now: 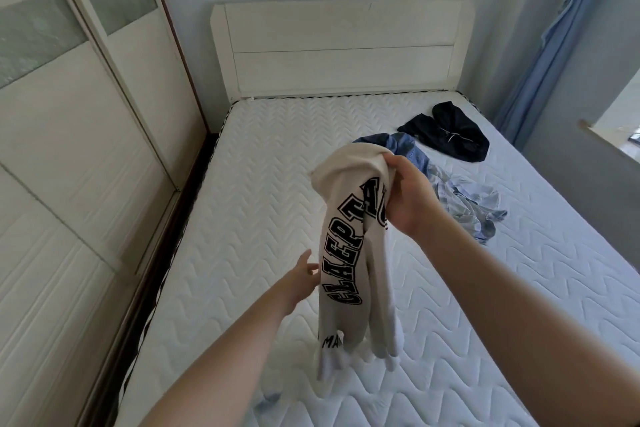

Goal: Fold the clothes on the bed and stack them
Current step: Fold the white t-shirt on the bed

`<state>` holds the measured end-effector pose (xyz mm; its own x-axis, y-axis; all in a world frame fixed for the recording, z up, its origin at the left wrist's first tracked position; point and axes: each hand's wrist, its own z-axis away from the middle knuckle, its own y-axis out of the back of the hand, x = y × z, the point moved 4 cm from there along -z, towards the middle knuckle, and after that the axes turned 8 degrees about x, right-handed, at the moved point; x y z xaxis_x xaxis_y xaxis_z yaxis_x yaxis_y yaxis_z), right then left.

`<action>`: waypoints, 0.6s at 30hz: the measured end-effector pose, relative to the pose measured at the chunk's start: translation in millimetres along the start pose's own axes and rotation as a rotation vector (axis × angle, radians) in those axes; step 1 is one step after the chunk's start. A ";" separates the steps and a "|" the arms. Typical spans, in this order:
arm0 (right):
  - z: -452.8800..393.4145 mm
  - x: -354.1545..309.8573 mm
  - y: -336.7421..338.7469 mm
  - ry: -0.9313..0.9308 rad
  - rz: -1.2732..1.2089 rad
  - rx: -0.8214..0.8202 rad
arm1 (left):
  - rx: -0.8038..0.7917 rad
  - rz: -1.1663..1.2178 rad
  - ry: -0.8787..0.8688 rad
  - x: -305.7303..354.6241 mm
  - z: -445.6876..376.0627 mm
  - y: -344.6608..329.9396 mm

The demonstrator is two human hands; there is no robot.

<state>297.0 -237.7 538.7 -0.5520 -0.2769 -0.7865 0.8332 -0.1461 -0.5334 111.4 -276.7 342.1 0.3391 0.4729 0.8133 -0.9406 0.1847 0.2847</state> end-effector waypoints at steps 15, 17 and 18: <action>-13.6 -2.1 36.4 0.099 0.029 0.049 | 0.193 -0.024 -0.117 -13.6 -23.8 27.7; -14.6 -4.4 46.1 0.135 0.109 0.034 | 0.282 0.023 -0.159 -12.7 -22.4 53.1; -14.7 -5.4 50.9 0.171 0.161 0.026 | 0.322 0.018 -0.186 -10.5 -21.6 66.2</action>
<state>342.0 -229.6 511.2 -0.4074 -0.1345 -0.9033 0.9104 -0.1384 -0.3899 45.9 -250.8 341.5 0.3415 0.3039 0.8894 -0.9131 -0.1168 0.3906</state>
